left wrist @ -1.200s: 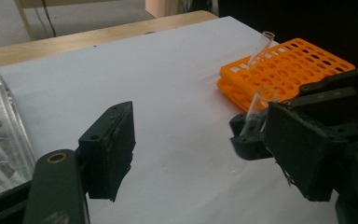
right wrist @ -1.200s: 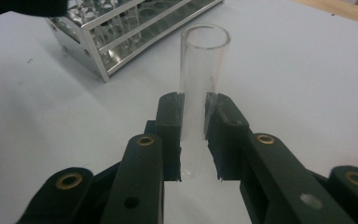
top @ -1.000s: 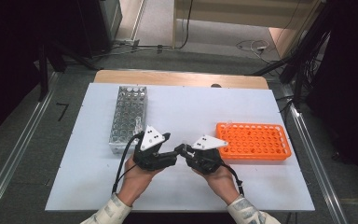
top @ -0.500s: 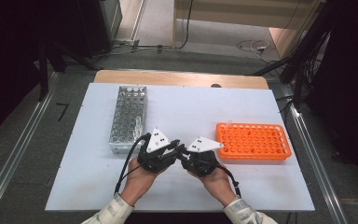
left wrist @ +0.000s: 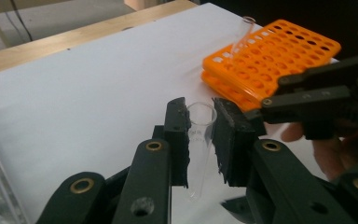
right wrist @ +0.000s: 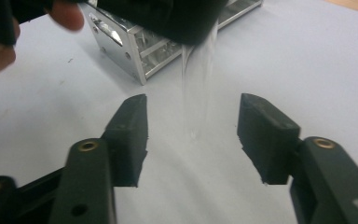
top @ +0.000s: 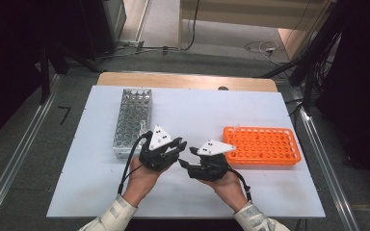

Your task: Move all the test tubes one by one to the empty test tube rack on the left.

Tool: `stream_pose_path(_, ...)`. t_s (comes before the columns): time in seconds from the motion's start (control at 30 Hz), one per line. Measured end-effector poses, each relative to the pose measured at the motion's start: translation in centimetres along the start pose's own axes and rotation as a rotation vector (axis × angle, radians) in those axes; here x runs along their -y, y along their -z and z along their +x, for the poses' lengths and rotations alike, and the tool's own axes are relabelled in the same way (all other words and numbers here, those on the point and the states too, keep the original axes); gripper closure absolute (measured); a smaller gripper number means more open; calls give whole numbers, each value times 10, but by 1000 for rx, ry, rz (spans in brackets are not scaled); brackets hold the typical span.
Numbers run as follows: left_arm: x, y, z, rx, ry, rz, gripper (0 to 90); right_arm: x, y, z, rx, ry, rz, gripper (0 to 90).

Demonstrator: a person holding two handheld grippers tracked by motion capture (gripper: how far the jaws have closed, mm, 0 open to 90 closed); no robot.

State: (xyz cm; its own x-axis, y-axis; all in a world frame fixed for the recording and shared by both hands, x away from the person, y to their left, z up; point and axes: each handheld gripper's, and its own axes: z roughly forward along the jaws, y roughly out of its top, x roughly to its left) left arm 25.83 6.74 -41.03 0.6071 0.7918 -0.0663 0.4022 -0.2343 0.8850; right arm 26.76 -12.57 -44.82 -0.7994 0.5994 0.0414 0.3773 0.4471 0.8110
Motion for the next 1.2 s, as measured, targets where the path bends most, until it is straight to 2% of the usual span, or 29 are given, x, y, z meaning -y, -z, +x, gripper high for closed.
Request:
stream_pose_path(0.17, -19, 1, 14, -59, 2, 1, 751, 2, 4, -6, 10, -14, -3, 371)
stream_pose_path(0.37, -32, 2, 38, -123, 40, -9, 751, 3, 9, -11, 16, -21, -11, 373)
stream_pose_path(0.87, -35, 9, 82, -240, 137, -36, 751, 3, 13, -13, 24, -30, -19, 378)
stream_pose_path(1.2, -32, 18, 101, -301, 186, -55, 751, 4, 13, -14, 30, -30, -23, 381)
